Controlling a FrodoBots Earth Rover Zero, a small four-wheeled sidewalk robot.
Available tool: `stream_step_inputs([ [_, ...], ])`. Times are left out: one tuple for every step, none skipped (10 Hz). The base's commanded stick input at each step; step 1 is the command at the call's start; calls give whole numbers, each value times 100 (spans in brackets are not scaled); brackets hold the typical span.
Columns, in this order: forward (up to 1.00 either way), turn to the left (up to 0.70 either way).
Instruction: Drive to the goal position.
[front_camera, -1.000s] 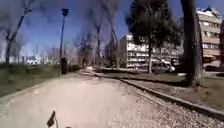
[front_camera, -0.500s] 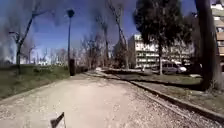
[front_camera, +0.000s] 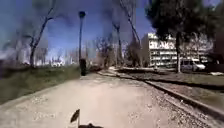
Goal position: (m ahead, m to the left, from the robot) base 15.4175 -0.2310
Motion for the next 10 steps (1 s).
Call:
stream_step_inputs([
  [98, 23],
  [98, 16],
  [98, 8],
  [98, 0],
  [98, -4],
  [98, -8],
  [98, -20],
  [98, -29],
  [98, -28],
  [98, -28],
])
